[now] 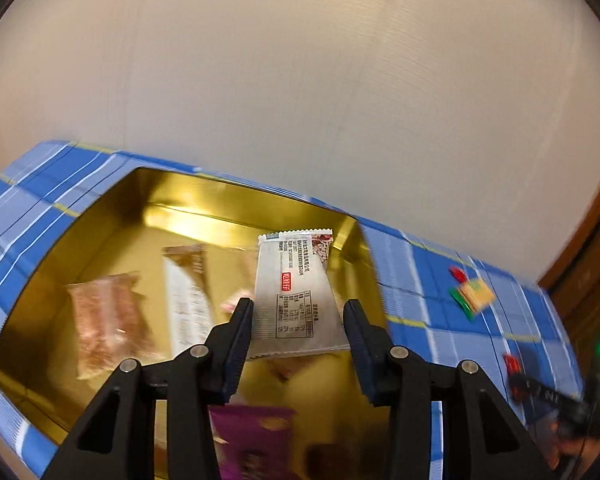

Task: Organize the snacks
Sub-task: 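Carry the white bar into the gold tray and open the left tool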

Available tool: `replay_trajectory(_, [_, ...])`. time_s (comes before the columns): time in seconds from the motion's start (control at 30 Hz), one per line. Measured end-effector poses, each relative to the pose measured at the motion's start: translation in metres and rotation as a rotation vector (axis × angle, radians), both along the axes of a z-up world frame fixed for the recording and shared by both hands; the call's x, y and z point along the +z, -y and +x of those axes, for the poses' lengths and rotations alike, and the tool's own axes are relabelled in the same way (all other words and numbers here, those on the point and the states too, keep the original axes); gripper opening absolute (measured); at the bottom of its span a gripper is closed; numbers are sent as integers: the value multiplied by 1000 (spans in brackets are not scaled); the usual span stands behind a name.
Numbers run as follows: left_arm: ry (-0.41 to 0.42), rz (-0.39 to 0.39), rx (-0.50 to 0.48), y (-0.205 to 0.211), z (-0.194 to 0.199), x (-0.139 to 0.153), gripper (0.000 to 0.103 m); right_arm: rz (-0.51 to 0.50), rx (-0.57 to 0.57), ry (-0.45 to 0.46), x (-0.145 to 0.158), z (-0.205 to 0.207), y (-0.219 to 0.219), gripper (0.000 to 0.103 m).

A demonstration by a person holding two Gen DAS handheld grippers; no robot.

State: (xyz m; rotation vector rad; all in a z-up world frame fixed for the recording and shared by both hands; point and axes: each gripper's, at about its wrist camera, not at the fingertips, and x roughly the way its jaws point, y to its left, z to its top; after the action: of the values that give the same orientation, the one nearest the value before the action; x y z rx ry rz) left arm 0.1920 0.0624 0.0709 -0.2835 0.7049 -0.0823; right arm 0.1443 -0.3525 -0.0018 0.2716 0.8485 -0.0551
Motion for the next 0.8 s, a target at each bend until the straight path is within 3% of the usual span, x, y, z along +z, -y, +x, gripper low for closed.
replay_trajectory(0.17, [-15,16,88,-33,18,-3,46,-3,2,1,0,2,-5,25])
replay_trajectory(0.33, [-74,-15,183,-72,41,-13,46,-1,12,4,2,4,-14,25])
replay_trajectory(0.47, [-94,-111,221,-96,52,-21,47,8,24,11,3,8,-22,25])
replay_trajectory(0.6, [-99,-140,245,-104,57,-24,47,17,36,10,4,12,-31,25])
replay_trajectory(0.73, [-158,-143,270,-108,64,-29,47,24,53,10,4,16,-38,25])
replay_trajectory(0.8, [-172,-100,281,-105,69,-27,47,17,58,8,4,17,-42,25])
